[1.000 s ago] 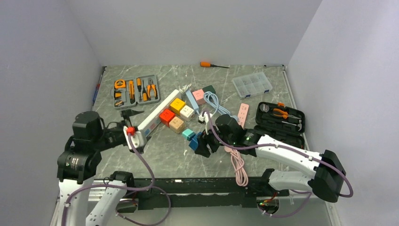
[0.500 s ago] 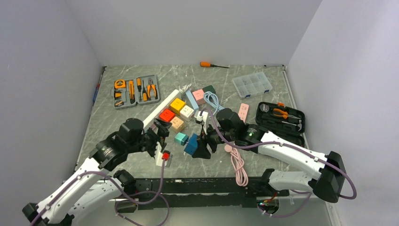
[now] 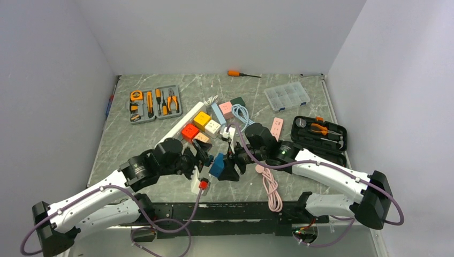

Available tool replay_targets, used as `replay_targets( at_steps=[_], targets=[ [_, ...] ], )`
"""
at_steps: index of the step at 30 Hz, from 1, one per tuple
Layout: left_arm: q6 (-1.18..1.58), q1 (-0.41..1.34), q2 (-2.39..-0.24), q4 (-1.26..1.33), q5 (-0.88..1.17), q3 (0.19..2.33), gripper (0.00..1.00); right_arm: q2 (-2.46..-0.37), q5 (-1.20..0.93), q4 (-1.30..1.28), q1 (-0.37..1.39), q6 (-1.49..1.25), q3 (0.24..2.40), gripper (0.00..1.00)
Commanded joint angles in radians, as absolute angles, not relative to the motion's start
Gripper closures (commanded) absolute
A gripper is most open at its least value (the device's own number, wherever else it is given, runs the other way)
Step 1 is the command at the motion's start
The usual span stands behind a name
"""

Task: Pull the plug off the socket
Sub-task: Remove the plug from the socket.

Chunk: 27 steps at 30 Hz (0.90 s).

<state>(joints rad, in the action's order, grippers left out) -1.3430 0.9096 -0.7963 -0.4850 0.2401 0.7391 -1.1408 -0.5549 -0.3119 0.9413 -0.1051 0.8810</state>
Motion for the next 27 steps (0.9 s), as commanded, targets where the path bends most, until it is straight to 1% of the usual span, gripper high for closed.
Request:
replay_targets(
  at_steps=[1, 6, 10, 16, 18, 20, 22, 23, 24, 25, 27],
  targets=[
    [-1.319, 1.031, -0.787, -0.469, 0.160, 0.779, 0.21, -1.152, -0.562, -0.224, 0.943, -0.105, 0.925, 1.00],
    [-1.332, 1.052, -0.819, -0.421, 0.104, 0.776, 0.37, -1.160, -0.576, -0.212, 0.944, -0.113, 0.925, 1.00],
    [-1.385, 1.053, -0.814, -0.365, 0.066, 0.736, 0.40, -1.158, -0.589, -0.219, 0.944, -0.115, 0.923, 1.00],
    [-1.395, 1.052, -0.822, -0.354, 0.036, 0.730, 0.44, -1.144, -0.598, -0.218, 0.943, -0.122, 0.908, 1.00],
    [-1.404, 1.052, -0.824, -0.351, 0.030, 0.732, 0.47, -1.144, -0.600, -0.223, 0.945, -0.124, 0.908, 1.00],
    [-1.413, 1.052, -0.825, -0.355, 0.031, 0.733, 0.54, -1.142, -0.597, -0.228, 0.943, -0.126, 0.907, 1.00],
    [-1.426, 1.052, -0.824, -0.362, 0.039, 0.732, 0.66, -1.136, -0.593, -0.231, 0.945, -0.126, 0.905, 1.00],
    [-1.433, 1.053, -0.824, -0.362, 0.039, 0.731, 0.74, -1.131, -0.590, -0.231, 0.944, -0.126, 0.903, 1.00],
    [-1.438, 1.055, -0.824, -0.355, 0.035, 0.729, 0.89, -1.129, -0.586, -0.230, 0.943, -0.127, 0.901, 1.00],
    [-1.435, 1.055, -0.825, -0.339, 0.030, 0.727, 0.98, -1.127, -0.580, -0.231, 0.945, -0.127, 0.899, 1.00],
    [-1.438, 1.055, -0.828, -0.330, 0.026, 0.731, 1.00, -1.128, -0.559, -0.239, 0.942, -0.126, 0.896, 1.00]
  ],
)
